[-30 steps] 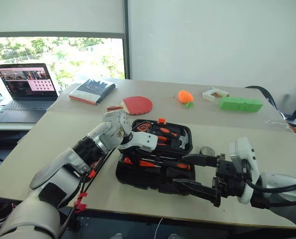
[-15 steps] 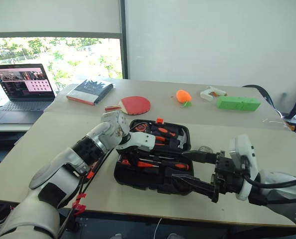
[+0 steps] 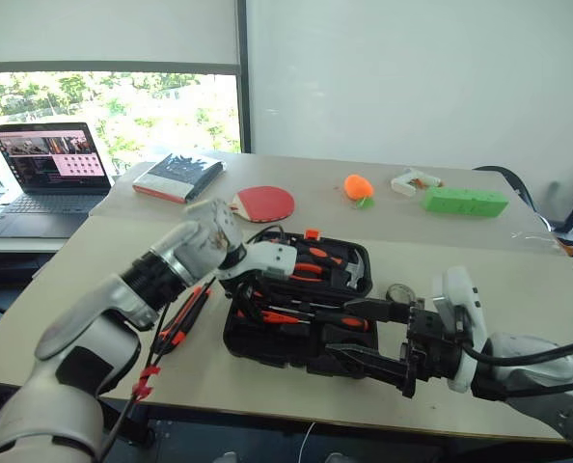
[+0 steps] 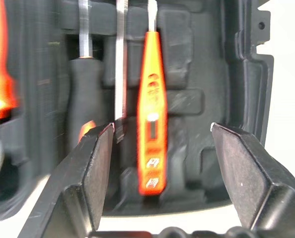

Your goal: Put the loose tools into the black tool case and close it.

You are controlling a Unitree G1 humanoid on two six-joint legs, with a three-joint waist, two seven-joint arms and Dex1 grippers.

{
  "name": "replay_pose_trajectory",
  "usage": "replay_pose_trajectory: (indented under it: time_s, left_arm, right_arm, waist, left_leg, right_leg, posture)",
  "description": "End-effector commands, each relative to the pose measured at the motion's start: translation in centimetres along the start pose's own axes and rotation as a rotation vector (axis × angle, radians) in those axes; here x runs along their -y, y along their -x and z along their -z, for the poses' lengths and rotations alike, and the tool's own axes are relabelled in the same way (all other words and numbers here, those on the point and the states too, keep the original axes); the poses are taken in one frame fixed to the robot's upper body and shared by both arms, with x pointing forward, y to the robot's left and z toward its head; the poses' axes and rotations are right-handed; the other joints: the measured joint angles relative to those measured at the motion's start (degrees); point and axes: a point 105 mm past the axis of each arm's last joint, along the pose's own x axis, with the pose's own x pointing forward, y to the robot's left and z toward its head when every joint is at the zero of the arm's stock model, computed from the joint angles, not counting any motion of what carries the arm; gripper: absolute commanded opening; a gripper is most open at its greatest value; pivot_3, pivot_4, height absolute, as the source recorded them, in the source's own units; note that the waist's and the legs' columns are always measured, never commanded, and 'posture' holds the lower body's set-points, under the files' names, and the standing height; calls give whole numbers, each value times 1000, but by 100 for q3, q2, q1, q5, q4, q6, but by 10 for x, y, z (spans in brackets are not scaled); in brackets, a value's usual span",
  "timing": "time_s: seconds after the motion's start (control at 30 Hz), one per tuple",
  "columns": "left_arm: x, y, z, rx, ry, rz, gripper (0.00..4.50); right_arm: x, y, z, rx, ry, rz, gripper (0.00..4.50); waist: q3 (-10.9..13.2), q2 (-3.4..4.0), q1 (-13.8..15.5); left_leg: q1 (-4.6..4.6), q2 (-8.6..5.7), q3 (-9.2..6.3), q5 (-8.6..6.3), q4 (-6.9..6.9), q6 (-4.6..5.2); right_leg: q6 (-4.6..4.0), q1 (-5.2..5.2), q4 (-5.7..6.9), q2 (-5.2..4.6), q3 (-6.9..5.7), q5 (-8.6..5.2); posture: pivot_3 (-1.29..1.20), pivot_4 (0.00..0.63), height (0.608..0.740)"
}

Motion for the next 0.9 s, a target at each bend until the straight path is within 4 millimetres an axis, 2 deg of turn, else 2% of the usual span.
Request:
replay_pose_trajectory:
  time_s: [0.03, 0.07, 0.3, 0.33, 0.5, 0.67, 0.9]
  left_arm:
    - [-1, 12, -10, 38, -51, -22, 2899]
    - [-1, 12, -10, 39, -53, -22, 2722]
    - [-2, -5, -5, 31, -69, -18, 219]
    - [-2, -7, -4, 29, -66, -15, 14]
    - [2, -15, 0, 10, -66, 6, 14]
    - [-6, -23, 3, -4, -57, -45, 14]
    - [-1, -28, 5, -2, -58, -18, 14]
  right_arm:
    - [-1, 2, -11, 42, 48, -11, 4500]
    - [-1, 2, -11, 41, 49, -11, 4500]
    - [-2, 2, -10, 32, 53, -13, 4500]
    - [-2, 2, -10, 32, 53, -12, 4500]
    - [-2, 3, -11, 32, 49, -9, 4500]
    - [-1, 3, -11, 33, 46, -8, 4500]
    - [-1, 4, -11, 31, 39, -5, 4500]
  waist:
    - [0, 0, 6]
    - [0, 0, 9]
    - [0, 0, 36]
    - [0, 0, 36]
    - [0, 0, 38]
    - [0, 0, 47]
    - [0, 0, 38]
  left_leg:
    - [1, 0, 0, 0, 0, 0]
    - [0, 0, 0, 0, 0, 0]
    - [0, -1, 1, 0, 1, 0]
    - [0, -1, 1, 0, 1, 0]
    - [0, -1, 1, 0, 1, 0]
    - [-1, -1, 1, 0, 2, 0]
    - [-1, -1, 0, 0, 2, 0]
  right_leg:
    - [0, 0, 0, 0, 0, 0]
    - [0, 0, 0, 0, 0, 0]
    - [0, 0, 0, 0, 0, 0]
    - [0, 1, 0, 0, 0, 0]
    - [0, 0, 0, 0, 0, 0]
    - [0, 1, 0, 0, 0, 0]
    - [0, 1, 1, 1, 0, 0]
  posture:
    - [0, 150, 736]
    - [0, 150, 736]
    - [0, 150, 736]
    - [0, 150, 736]
    - [0, 150, 736]
    - [0, 150, 736]
    - [0, 150, 736]
